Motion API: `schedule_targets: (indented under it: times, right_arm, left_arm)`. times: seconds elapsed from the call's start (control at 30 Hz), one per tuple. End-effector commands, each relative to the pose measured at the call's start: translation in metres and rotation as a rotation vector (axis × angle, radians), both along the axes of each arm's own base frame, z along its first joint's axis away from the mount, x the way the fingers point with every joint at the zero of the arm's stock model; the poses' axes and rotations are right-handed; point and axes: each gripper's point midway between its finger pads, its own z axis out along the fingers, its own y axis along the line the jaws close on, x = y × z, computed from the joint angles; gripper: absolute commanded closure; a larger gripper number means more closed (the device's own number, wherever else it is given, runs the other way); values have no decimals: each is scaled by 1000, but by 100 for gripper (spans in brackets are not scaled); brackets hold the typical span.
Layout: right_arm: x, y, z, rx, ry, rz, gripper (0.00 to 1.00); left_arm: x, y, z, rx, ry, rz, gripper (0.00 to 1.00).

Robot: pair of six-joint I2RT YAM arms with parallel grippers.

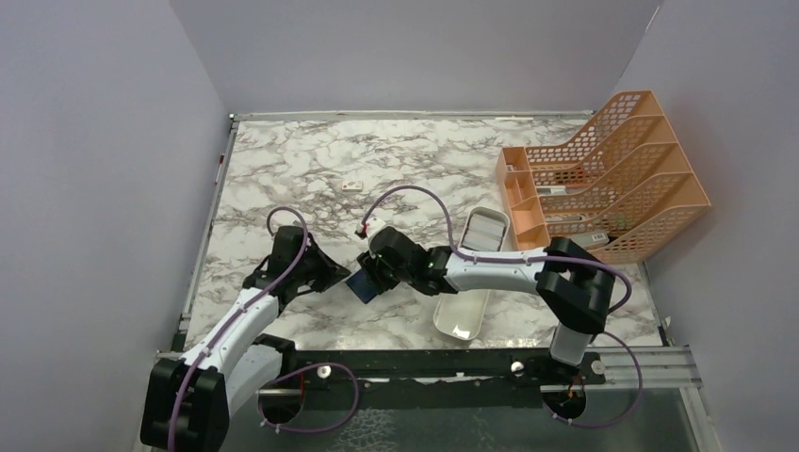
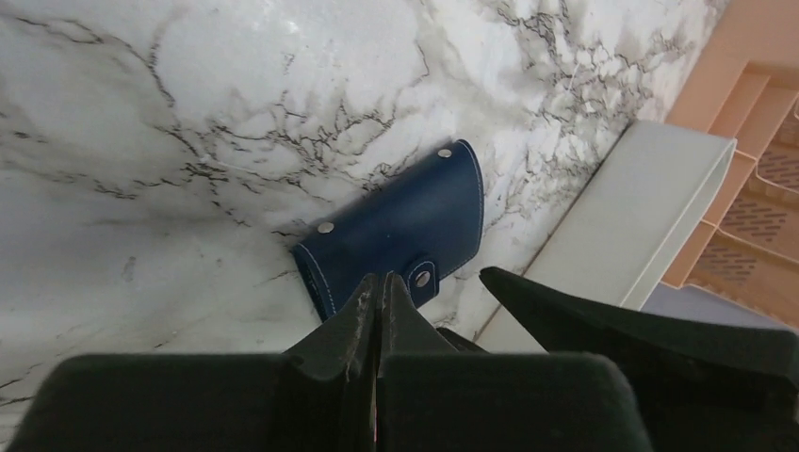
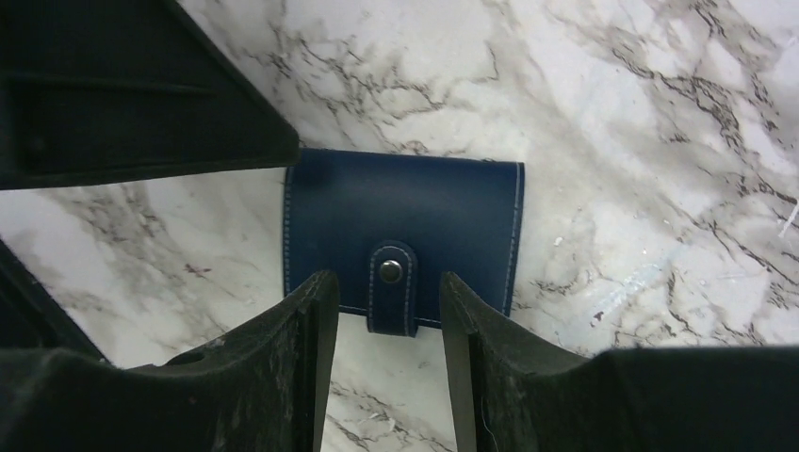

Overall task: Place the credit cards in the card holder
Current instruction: Turn over the card holder at the center of the board, then open the card holder at the center of the board.

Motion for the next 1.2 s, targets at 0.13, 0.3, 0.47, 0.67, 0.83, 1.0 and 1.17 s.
schedule_targets:
  times: [0.13, 0.3, 0.47, 0.67, 0.83, 1.0, 1.17]
  right_arm:
    - [-1, 5, -18, -64, 60, 6, 51]
    - [0, 9, -29, -96, 70, 25, 50]
    - [5, 1, -44, -157, 56, 4, 50]
    - [7, -8, -51, -185, 39, -12, 59]
    - [7, -23, -58, -208, 16, -27, 69]
    - [1, -25, -63, -217, 32, 6, 83]
    - [0, -25, -53, -198, 12, 26, 98]
  left_arm:
    - [8, -27, 9, -149, -67, -80, 100]
    - [5, -24, -6, -130, -21, -55, 100]
    - [5, -17, -21, -76, 2, -41, 100]
    - [-5, -4, -48, -16, 67, 27, 100]
    - [-9, 2, -58, 23, 99, 32, 100]
    - [-8, 5, -61, 44, 104, 42, 100]
    - [-9, 12, -64, 74, 107, 64, 100]
